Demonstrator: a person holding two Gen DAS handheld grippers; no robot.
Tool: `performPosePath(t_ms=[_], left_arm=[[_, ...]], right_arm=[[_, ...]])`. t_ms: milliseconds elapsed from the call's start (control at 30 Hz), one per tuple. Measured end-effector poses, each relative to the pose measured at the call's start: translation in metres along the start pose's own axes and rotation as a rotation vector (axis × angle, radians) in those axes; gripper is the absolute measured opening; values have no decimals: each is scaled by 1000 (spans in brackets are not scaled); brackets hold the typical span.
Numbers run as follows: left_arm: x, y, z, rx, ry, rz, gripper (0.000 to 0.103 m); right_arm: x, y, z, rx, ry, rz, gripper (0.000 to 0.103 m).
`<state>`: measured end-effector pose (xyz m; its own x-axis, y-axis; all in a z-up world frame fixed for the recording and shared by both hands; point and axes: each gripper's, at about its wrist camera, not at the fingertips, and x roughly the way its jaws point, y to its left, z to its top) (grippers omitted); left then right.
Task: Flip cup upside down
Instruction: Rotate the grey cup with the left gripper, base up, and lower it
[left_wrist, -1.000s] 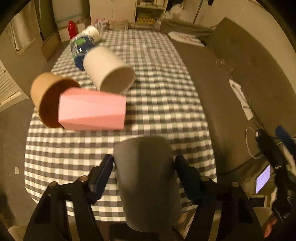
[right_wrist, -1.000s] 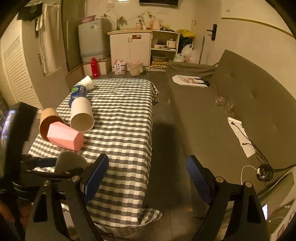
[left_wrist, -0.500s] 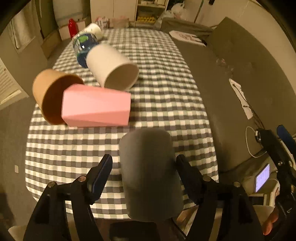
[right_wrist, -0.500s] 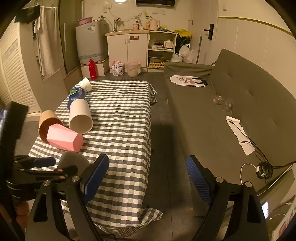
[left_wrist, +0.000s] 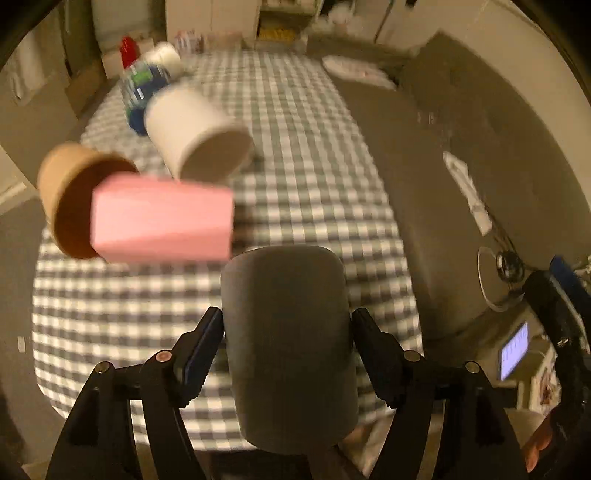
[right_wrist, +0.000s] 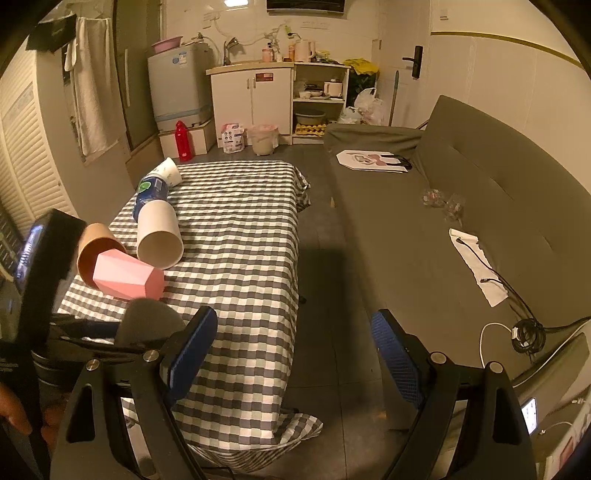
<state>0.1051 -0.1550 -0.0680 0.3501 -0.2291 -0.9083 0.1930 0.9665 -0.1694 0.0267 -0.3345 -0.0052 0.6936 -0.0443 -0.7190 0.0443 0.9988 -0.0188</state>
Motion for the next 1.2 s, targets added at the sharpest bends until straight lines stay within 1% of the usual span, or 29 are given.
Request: performPosePath(t_ms=[67, 167, 267, 333, 367, 400, 467, 767, 867, 900, 933, 967, 1200], left_arm=[[-10, -1, -1, 15, -98, 25, 72], [-20, -4, -6, 41, -269, 92, 72], [-19, -6, -18, 83, -428, 155, 72], [-13, -5, -29, 108, -468, 171, 72], [-7, -4, -34, 108, -465, 176, 72], [-7, -3, -38, 109, -489, 169, 72], [-7, -2, -46, 121, -506, 162, 72], [-9, 5, -69, 125, -477, 111, 73], [-10, 5, -70, 126, -475, 100, 74], [-11, 5, -70, 121, -476, 94, 76], [-13, 7, -71, 112, -476, 92, 85], [-14, 8, -70, 104, -480, 93, 87], [-39, 13, -72, 105, -513, 101, 87]], right_arm=[[0, 0, 0, 1, 0, -2, 86], [2, 2, -1, -7, 2, -7, 86], [4, 7, -2, -21, 6, -11, 86], [6, 10, -3, -34, 8, -14, 86], [7, 11, -4, -42, 11, -16, 86], [8, 13, -5, -53, 15, -20, 86], [9, 15, -7, -64, 19, -26, 86], [10, 18, -8, -66, 18, -33, 86], [9, 21, -8, -72, 19, -33, 86], [9, 22, -9, -75, 18, -36, 86], [8, 22, -10, -77, 15, -37, 86], [7, 22, -11, -77, 9, -35, 86], [-5, 18, -9, -53, -44, 2, 86]])
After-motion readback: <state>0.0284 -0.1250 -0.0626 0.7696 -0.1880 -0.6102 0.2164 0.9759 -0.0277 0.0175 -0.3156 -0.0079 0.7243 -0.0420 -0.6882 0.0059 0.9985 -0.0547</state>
